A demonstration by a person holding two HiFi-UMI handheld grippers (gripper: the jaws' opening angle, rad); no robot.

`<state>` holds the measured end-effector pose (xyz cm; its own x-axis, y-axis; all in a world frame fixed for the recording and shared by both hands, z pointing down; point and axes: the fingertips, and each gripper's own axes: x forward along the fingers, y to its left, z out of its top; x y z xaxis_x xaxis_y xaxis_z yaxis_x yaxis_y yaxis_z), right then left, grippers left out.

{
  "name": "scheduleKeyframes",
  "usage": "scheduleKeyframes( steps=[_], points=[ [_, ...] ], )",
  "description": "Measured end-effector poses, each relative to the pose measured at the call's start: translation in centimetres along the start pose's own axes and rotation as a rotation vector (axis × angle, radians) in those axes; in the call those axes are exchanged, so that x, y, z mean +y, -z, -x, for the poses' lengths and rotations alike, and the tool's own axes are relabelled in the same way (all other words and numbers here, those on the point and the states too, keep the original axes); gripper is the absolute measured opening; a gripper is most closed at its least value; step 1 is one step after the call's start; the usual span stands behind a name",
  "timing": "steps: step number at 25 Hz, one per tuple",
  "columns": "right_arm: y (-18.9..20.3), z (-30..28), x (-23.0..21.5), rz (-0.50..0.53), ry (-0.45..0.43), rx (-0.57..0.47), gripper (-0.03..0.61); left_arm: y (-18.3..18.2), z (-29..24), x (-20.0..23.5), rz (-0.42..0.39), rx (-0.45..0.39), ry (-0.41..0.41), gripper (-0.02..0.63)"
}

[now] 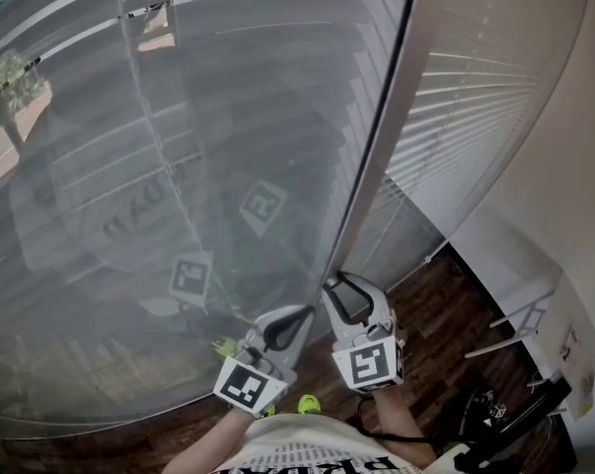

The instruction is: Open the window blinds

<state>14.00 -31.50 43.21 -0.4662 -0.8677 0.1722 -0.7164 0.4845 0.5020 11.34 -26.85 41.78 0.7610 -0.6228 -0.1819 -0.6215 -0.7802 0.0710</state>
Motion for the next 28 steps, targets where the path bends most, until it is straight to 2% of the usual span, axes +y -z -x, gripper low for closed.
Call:
scheduleKeyframes(
  steps=[3,7,12,15,28],
  points=[
    [-0.1,0.0,-0.2,-0.05,0.0,-0.016,0.123,0.0,0.0,0.0,0.0,-0.003,0.0,-0.009],
    [0.0,0.1,-0.5,-0.216,-0.001,-0.067,0.123,-0.1,0.0,0.0,0.0,-0.005,-0.001,-0.008],
    [0.2,0.0,-0.8,-0.314,0.013,-0.098,0.123,-0.1,0.0,0.0,0.001,-0.006,0.0,-0.009],
    [0.4,0.1,-1.0,-0.409,0.028,-0.118,0.123,-0.1,0.0,0.1,0.002,-0.01,0.001,-0.009],
    [0.6,0.0,-1.2,-0.536,0.047,-0.147,0.124,-0.1,0.0,0.1,0.008,-0.014,0.011,-0.009]
  ],
)
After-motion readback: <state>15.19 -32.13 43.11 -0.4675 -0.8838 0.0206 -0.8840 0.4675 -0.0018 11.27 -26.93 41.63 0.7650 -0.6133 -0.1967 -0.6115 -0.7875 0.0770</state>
